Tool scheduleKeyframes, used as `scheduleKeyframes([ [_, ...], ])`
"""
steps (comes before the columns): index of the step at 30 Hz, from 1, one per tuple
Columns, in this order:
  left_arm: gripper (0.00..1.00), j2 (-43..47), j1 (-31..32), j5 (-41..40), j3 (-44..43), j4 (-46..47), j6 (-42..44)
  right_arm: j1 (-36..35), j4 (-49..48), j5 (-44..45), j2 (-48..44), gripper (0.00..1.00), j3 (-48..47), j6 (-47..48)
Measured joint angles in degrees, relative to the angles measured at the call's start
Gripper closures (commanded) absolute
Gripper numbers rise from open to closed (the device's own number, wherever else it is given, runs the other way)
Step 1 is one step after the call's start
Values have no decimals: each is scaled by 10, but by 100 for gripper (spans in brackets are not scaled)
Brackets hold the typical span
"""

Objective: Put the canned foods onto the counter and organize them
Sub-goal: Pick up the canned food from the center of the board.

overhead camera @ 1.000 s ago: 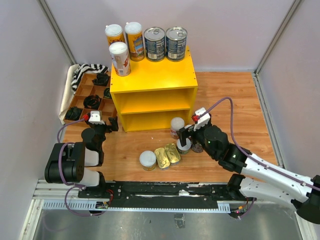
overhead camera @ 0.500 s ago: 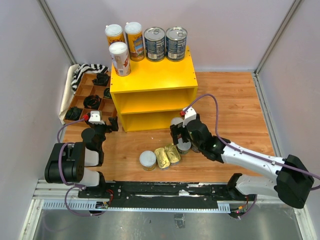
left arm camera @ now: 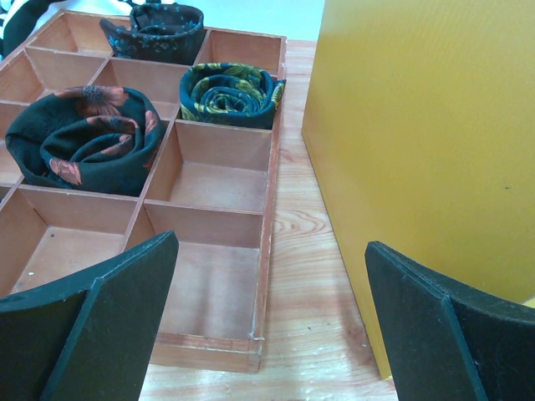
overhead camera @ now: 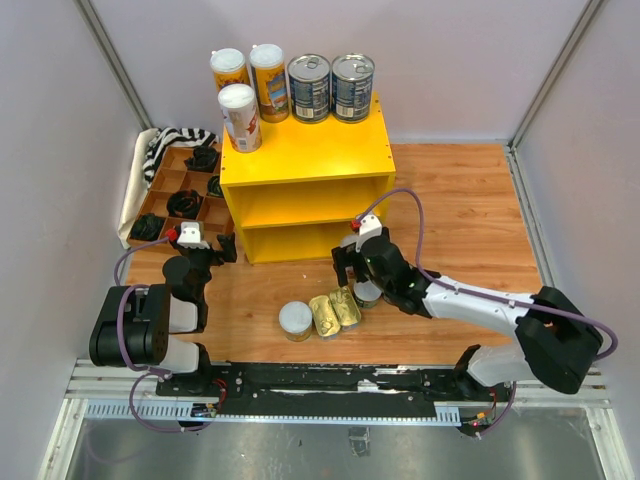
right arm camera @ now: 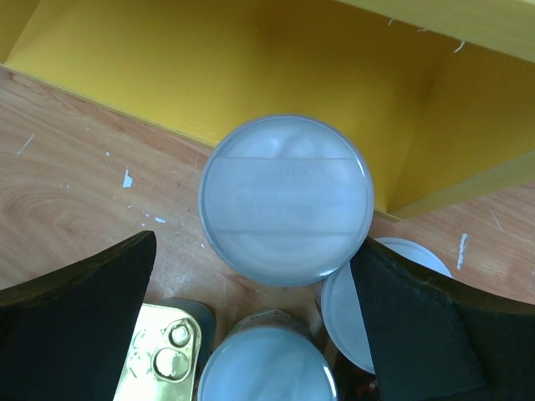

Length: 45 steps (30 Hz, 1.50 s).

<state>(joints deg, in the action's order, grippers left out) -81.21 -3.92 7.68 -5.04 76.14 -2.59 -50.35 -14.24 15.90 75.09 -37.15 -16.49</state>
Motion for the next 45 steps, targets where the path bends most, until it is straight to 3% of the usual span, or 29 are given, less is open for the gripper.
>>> scheduleKeyframes([
  [18, 0, 0, 0, 0, 0, 0, 0, 4, -99, 45, 68, 23, -2, -20],
  [23, 0, 0, 0, 0, 0, 0, 0, 7, -105, 54, 78, 61, -2, -27],
  [27, 0, 0, 0, 0, 0, 0, 0, 7, -109, 51, 77, 78, -2, -29],
  [40, 0, 0, 0, 0, 0, 0, 0, -66, -68, 44, 4, 97, 12, 29],
  [45, 0, 0, 0, 0, 0, 0, 0, -92, -42, 47, -59, 99, 11, 63],
])
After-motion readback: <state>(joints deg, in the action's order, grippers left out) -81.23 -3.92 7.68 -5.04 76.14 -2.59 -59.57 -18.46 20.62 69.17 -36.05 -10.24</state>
